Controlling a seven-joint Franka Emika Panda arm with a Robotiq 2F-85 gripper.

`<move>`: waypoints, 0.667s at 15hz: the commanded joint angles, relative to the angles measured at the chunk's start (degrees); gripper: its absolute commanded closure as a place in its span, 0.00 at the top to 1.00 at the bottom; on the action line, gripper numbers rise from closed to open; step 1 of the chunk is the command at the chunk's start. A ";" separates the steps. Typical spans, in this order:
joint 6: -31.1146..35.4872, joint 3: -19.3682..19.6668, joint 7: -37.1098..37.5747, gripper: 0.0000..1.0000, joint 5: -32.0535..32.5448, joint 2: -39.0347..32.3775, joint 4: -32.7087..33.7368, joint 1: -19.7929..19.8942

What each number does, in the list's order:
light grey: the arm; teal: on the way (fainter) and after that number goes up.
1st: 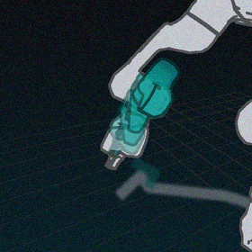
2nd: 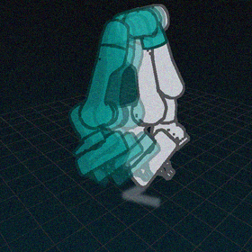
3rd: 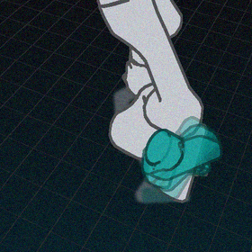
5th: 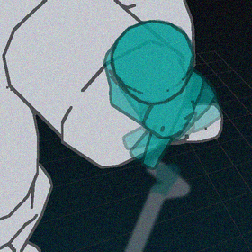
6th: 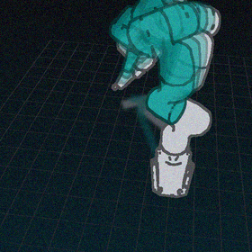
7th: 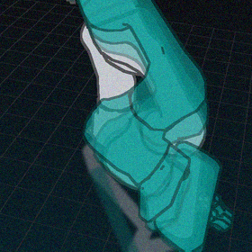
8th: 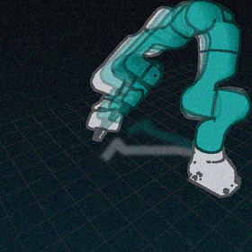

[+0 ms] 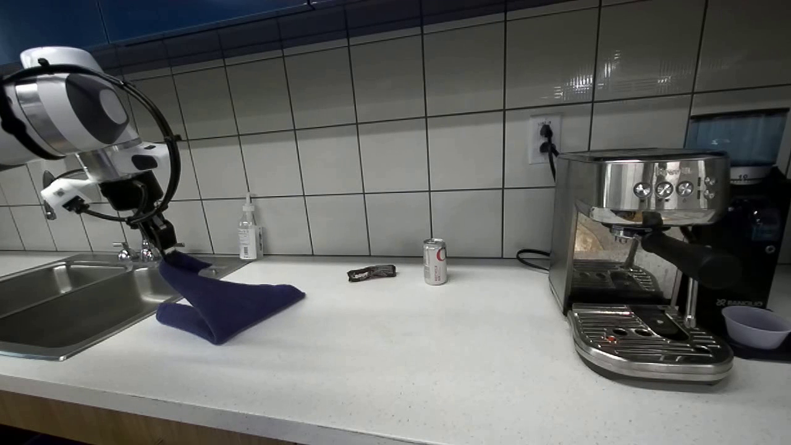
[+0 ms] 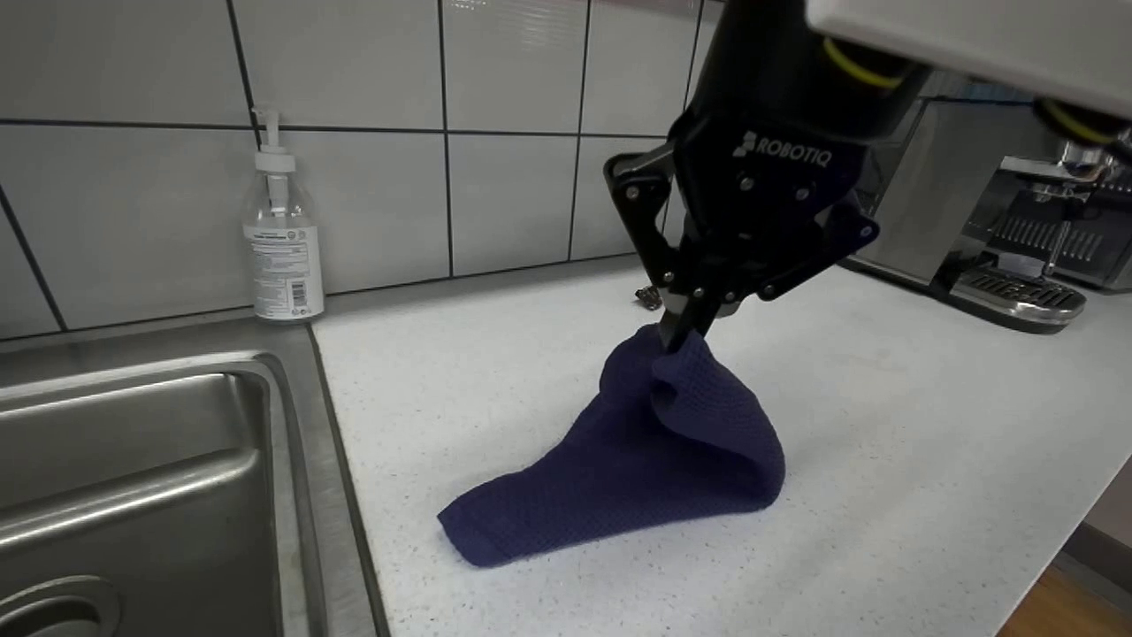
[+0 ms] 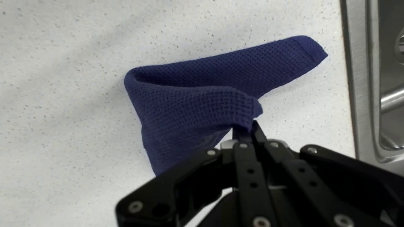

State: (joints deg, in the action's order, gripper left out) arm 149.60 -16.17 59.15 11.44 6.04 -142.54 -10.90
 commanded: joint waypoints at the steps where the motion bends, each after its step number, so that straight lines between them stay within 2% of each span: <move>1: -1.82 -0.53 -0.65 0.01 -0.42 -0.70 0.88 -0.69; 10: -1.92 -1.12 0.09 0.01 0.41 -2.42 1.62 -2.51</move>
State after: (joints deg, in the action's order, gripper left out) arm 149.57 -16.78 59.13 11.47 4.15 -142.42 -13.12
